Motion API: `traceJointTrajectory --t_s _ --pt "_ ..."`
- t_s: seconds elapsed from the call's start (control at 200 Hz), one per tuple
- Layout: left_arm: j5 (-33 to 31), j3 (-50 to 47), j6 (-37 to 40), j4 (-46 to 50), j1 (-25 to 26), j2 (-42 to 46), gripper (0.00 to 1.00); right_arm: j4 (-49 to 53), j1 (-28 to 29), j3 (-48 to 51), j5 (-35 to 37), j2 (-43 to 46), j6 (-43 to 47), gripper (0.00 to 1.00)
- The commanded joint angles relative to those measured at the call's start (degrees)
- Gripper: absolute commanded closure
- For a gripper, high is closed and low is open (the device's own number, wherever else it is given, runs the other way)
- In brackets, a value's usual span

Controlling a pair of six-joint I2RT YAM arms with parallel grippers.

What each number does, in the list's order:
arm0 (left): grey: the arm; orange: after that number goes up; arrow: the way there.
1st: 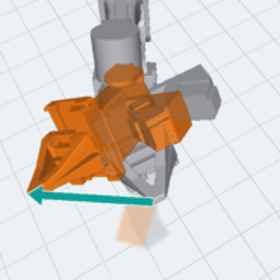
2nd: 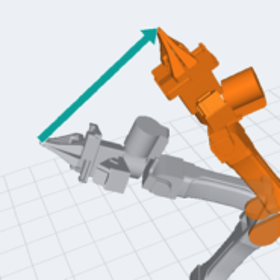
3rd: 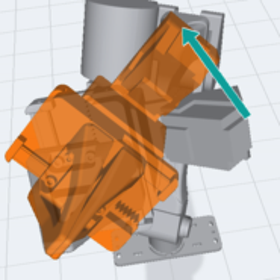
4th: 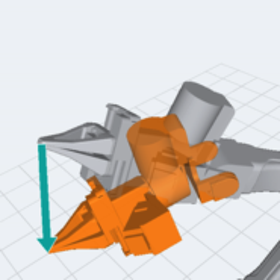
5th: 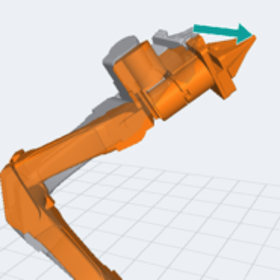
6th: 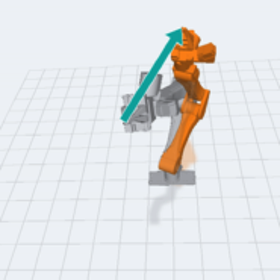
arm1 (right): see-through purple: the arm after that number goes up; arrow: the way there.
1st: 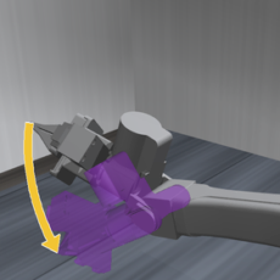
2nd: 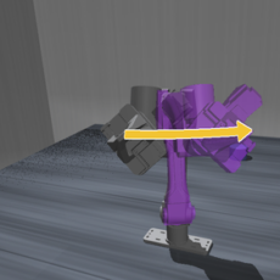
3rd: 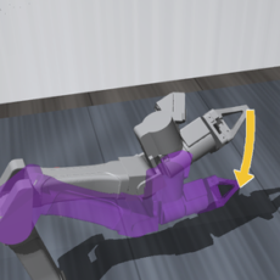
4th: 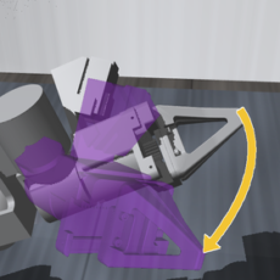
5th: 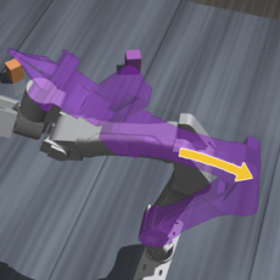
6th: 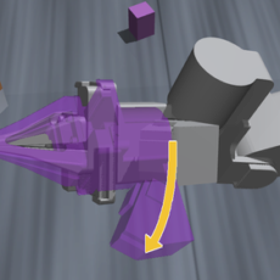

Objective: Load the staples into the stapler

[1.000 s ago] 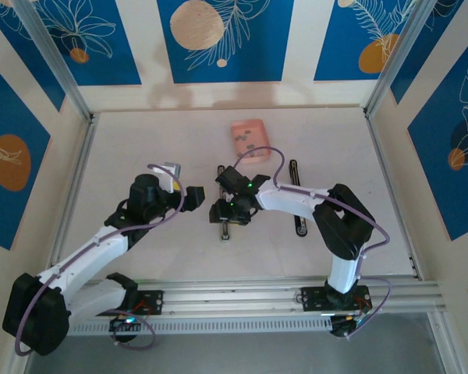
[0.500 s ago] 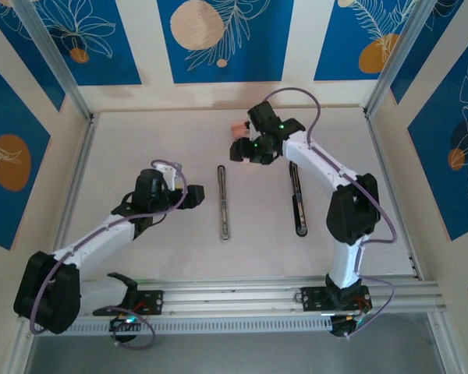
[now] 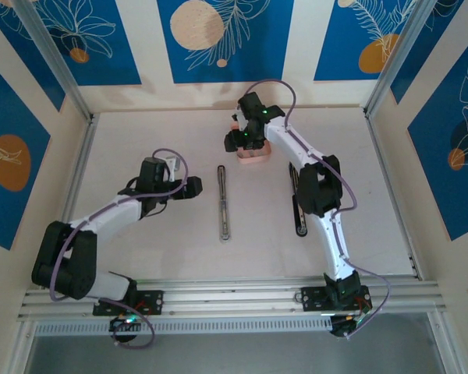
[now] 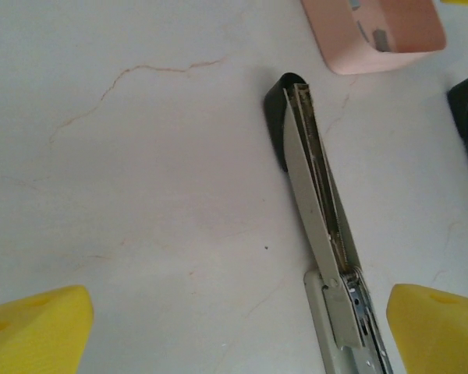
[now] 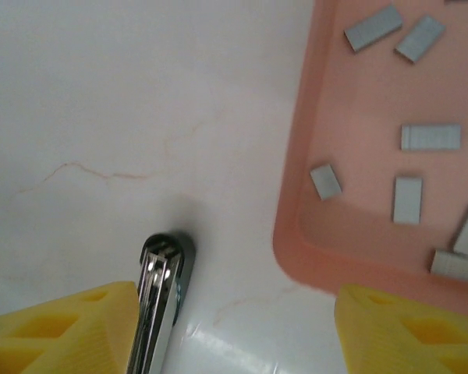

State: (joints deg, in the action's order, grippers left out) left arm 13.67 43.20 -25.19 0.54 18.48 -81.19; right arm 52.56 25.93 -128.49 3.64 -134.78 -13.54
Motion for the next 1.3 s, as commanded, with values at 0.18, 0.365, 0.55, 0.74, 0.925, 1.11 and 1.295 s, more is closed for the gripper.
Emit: traceJointTrajectory --t_s 0.18,0.365,0.55,0.74,0.925,1.11,1.295 --pt "1.6 6.7 0.1 4.1 -0.9 -6.3 0.02 2.1 -2.5 -9.7 -4.5 -8.6 5.7 0.34" --pt "2.7 9.5 0.1 6.7 -1.1 -9.6 0.02 2.5 -3.6 -12.6 -9.9 -12.3 7.8 0.36" --pt "3.9 10.2 -0.6 7.2 -1.1 -11.0 0.02 5.4 -2.3 -13.2 -10.3 -14.1 17.4 0.36" --pt "4.2 10.3 -0.4 7.7 -1.1 -11.0 0.01 7.9 -0.9 -12.8 -8.6 -14.5 24.8 0.36" --pt "5.3 9.3 -1.3 7.3 -1.0 -10.7 0.01 11.2 -0.8 -12.7 -9.5 -14.4 24.6 0.37" --pt "5.0 8.5 -1.4 7.3 -1.1 -9.2 0.01 12.7 -0.5 -11.8 -11.8 -13.0 24.0 0.4" --pt "4.6 7.3 -1.1 7.5 -1.1 -7.0 0.01 12.5 -0.1 -7.4 -12.3 -9.9 22.4 0.42"
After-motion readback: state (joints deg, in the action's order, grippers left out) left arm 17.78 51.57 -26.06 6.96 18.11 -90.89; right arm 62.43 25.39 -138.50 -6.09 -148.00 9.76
